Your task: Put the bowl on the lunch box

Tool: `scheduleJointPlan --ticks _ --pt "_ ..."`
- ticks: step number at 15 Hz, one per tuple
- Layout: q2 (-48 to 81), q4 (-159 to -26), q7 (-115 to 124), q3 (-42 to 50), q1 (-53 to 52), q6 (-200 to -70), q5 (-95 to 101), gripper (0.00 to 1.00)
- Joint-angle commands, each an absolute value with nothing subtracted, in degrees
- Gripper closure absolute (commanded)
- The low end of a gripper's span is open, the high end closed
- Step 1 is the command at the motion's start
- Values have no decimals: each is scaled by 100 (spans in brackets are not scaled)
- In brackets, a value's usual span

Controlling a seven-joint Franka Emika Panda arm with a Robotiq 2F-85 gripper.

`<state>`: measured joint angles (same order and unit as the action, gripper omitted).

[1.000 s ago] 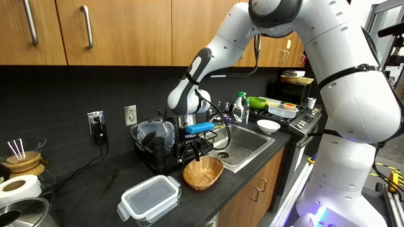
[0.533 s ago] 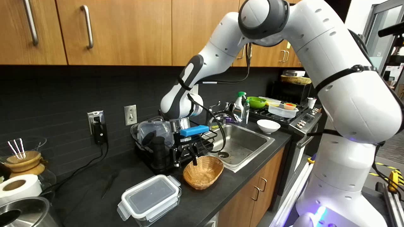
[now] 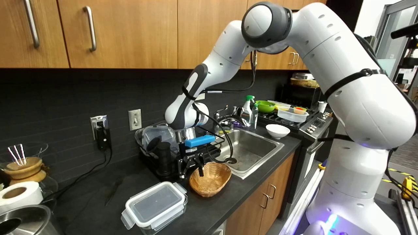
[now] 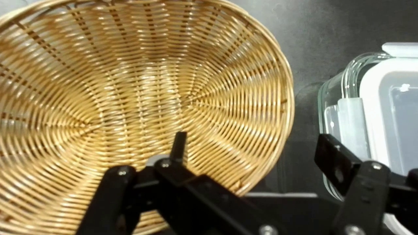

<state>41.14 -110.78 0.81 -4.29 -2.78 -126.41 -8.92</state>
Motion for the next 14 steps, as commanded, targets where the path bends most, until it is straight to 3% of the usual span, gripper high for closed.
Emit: scheduleJointPlan --ticks 1,6,14 --pt "3868 -11772 737 -293 -716 -14002 -746 0" --pt "4060 -12060 1377 -19 -1237 -15157 -369 0" --pt "4020 -12325 1626 180 -1450 -15791 -328 0"
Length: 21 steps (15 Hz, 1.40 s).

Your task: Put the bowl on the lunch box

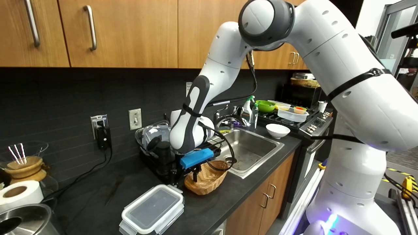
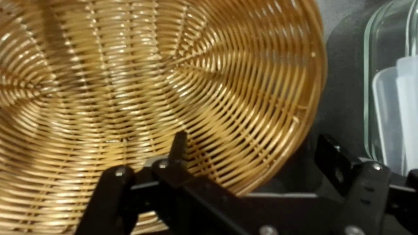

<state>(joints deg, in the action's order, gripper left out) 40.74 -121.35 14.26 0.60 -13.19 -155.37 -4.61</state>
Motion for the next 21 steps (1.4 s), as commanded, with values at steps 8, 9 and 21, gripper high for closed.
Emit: scheduleJointPlan --ticks 8,9,21 --pt "3965 -12407 1959 426 -1762 -15938 -298 0" --pt "3965 -12406 2014 459 -1808 -15945 -298 0" --pt "3889 -12470 1908 320 -1600 -16113 -435 64"
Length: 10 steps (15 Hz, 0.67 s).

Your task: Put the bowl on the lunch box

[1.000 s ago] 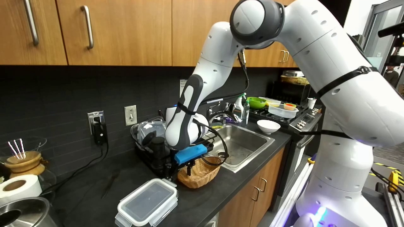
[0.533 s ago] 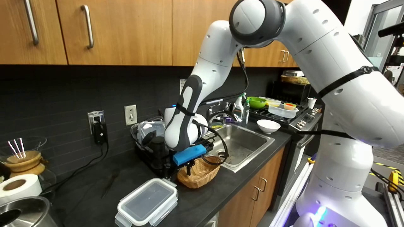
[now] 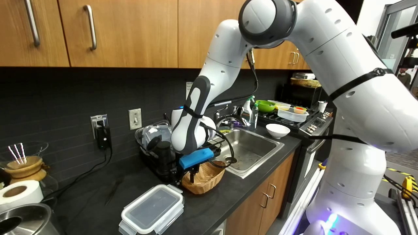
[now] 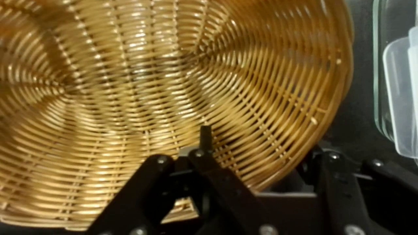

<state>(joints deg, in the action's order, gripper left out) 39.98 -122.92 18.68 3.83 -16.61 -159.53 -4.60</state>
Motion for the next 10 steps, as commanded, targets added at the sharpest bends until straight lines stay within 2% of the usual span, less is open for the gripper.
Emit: scheduleJointPlan --ticks 1,7,10 --pt "3874 -12483 1912 323 -1601 -16122 -433 66" --pt "3772 -12626 1889 321 -1554 -16185 -434 86" --pt "3727 -12710 1876 318 -1529 -16255 -434 91"
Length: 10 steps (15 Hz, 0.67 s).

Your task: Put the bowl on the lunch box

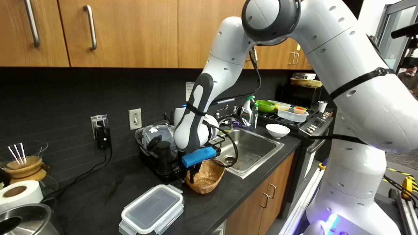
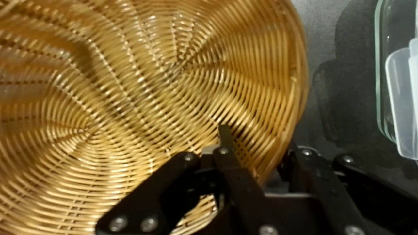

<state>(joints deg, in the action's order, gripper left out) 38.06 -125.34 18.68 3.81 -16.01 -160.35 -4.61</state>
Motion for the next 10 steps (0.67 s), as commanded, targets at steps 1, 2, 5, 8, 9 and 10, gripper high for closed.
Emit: scheduleJointPlan --ticks 1,2,5,8,9,10 --pt "3714 -12738 1867 314 -1512 -16279 -437 94" --pt "3690 -12770 1864 308 -1501 -16295 -442 95" --pt "3666 -12833 1861 312 -1492 -16364 -439 95" --pt "3632 -12876 1853 272 -1443 -16318 -481 96" --pt "3615 -12889 1834 244 -1406 -16278 -504 96" --pt "3584 -12905 1761 154 -1311 -16199 -551 96"
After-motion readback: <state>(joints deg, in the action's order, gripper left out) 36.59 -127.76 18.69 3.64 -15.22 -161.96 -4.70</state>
